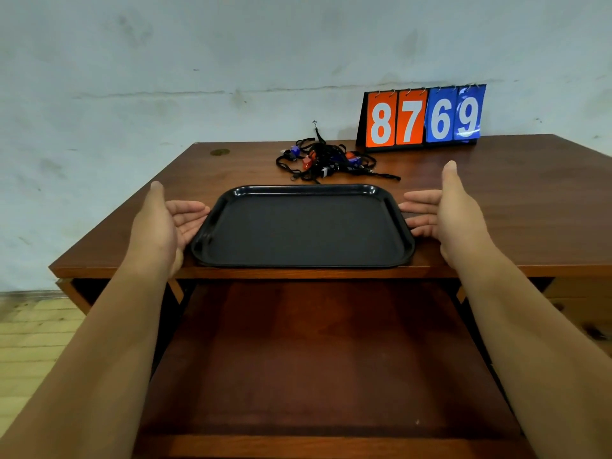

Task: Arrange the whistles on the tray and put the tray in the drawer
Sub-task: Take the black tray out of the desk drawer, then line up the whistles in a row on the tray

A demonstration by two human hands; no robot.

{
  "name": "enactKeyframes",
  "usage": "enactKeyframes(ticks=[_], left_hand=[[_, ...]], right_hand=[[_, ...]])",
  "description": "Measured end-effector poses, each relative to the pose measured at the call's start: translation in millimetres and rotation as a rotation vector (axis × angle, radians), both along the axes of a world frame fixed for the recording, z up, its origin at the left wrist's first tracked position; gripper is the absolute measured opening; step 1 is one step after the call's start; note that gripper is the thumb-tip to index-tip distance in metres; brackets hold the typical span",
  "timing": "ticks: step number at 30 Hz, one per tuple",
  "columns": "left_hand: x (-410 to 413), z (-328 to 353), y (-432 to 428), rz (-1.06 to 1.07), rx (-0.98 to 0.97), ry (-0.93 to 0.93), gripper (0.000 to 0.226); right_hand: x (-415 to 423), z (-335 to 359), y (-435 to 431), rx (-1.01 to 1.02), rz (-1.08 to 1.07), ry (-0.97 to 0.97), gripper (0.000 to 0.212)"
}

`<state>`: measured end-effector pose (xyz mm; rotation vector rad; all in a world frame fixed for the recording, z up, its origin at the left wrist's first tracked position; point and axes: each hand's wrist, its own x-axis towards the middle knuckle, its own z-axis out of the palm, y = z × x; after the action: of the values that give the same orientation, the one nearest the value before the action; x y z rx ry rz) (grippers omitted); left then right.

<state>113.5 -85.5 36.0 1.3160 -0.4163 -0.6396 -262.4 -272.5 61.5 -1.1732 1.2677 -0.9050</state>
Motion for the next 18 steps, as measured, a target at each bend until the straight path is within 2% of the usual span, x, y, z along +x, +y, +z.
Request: enactKeyframes(ticks=[3,6,8,10,14,16,18], left_hand=[[-4,-1,9,-0.01,-0.038,0.013,0.074],[-16,-1,25,0.005,-0.089,-0.026,0.056],[-31,-3,43,0.026,-0.077,-0.111,0.046],[-50,-9,64,0.037,-0.056,-0.217,0.044],[-78,-23,106,-0.014,-0.013,-0.351,0.045],[-91,-26,126,-0.04,0.063,-0.458,0.036],[-111,-28,147,-0.077,0.195,-0.644,0.027]], right_hand=[[-4,-3,8,-0.062,-0.055,-0.058,0.079],[-9,-12,16,-0.173,-0.105,-0.078,0.061],[-17,-19,30,-0.304,-0.104,-0.018,0.04],[-24,-22,54,-0.429,-0.063,-0.007,0.028],[-33,-28,108,-0.515,0.068,-0.115,0.028],[-38,-35,135,-0.559,0.148,-0.037,0.027],[-45,-42,164,-0.572,0.242,0.059,0.027]])
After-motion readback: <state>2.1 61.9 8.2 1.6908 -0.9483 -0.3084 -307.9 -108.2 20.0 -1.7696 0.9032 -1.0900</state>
